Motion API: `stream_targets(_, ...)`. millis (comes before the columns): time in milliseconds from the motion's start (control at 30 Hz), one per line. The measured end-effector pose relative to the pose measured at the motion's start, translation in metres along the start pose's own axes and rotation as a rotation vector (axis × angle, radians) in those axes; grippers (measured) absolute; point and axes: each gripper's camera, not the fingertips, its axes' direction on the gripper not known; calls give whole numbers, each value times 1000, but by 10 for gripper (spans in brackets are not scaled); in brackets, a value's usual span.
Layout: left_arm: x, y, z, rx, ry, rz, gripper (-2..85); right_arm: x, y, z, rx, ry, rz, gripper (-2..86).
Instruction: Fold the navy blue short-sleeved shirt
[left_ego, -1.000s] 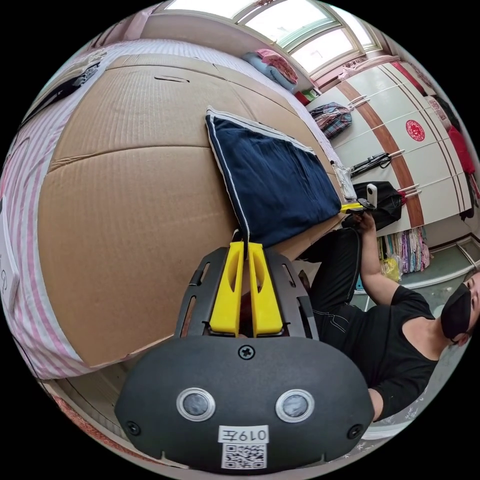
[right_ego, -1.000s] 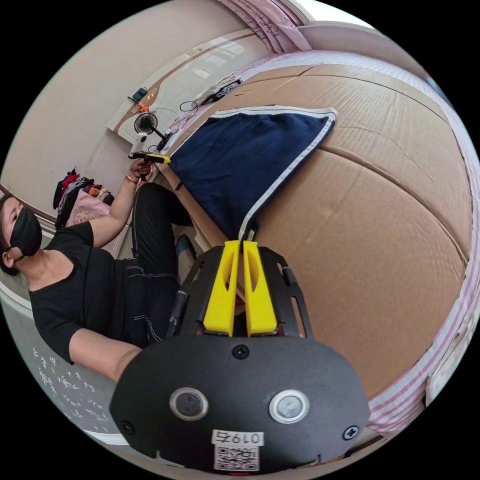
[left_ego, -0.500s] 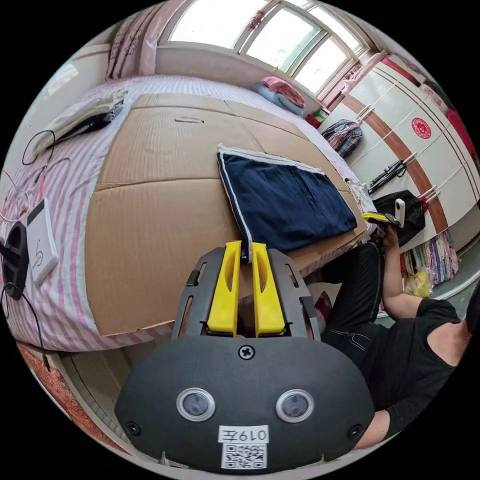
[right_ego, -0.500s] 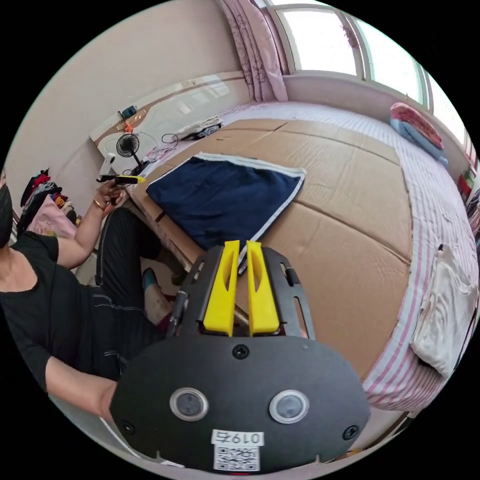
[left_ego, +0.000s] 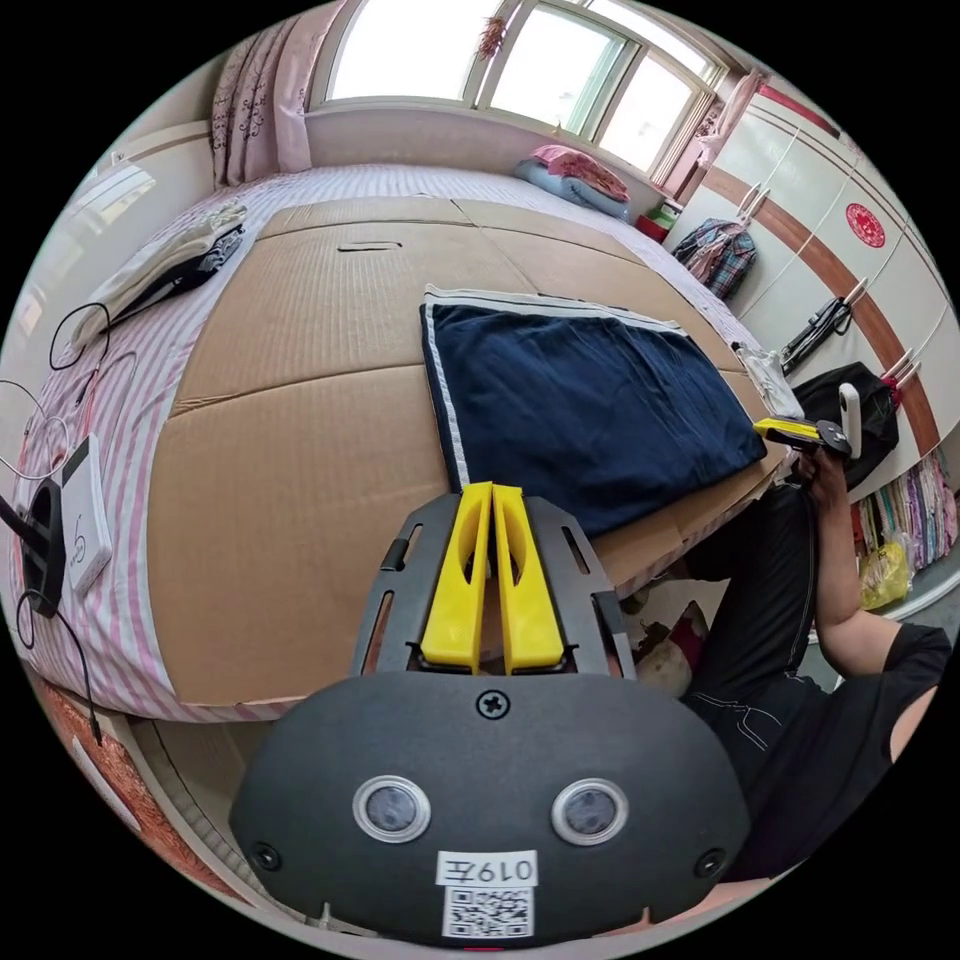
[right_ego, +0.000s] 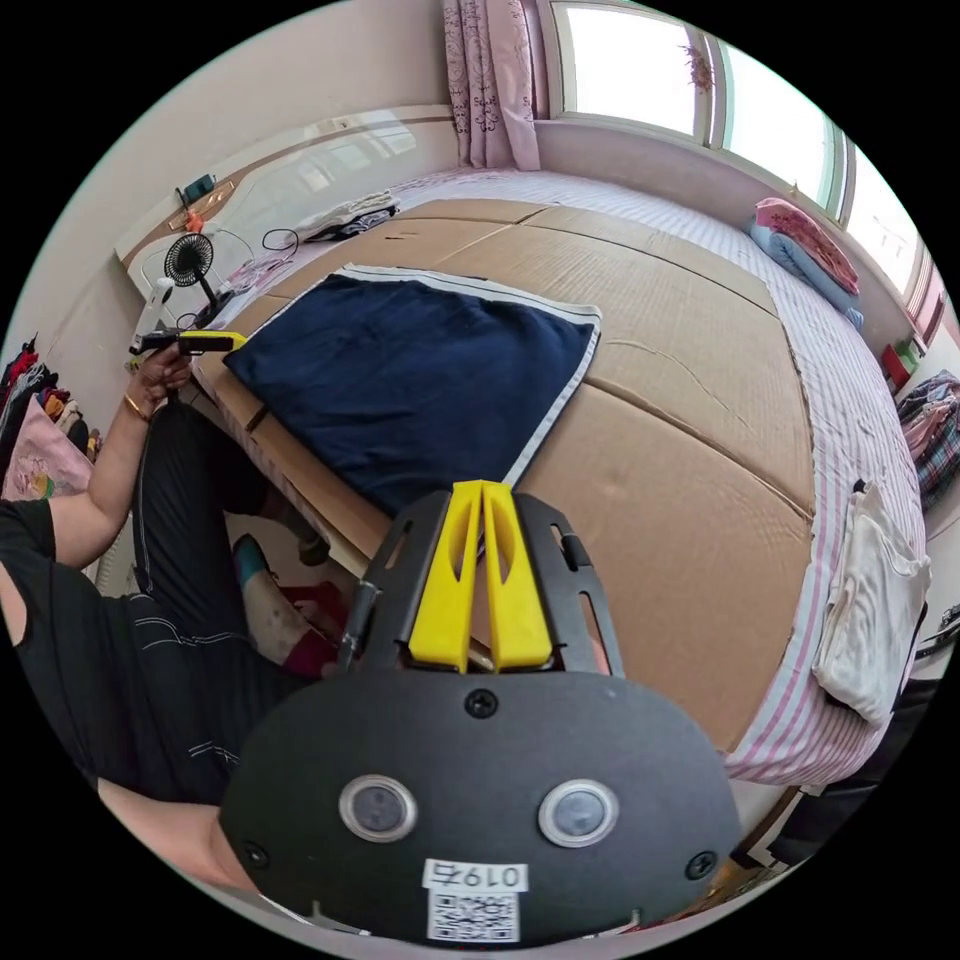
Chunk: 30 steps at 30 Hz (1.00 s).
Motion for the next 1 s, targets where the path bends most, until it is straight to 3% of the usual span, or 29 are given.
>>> stream_targets(400, 79, 28, 8, -4, -221, 71, 6, 194, 99, 167, -128, 161, -60, -10)
stream_targets(667, 100, 49, 2, -1, -233, 60, 7, 349, 199, 268, -111, 156, -75, -10)
stream_targets(767, 95, 66, -26, 93, -159, -30, 8, 362, 252, 264, 67, 342, -46, -10)
stream_targets(867, 139, 105, -70, 327, -316, 12, 8, 348, 312, 276, 289, 473, -7, -10)
stream_targets(1000, 225, 157, -69, 495, -507, 116, 8, 307, 371, 356, 408, 395, -146, -10)
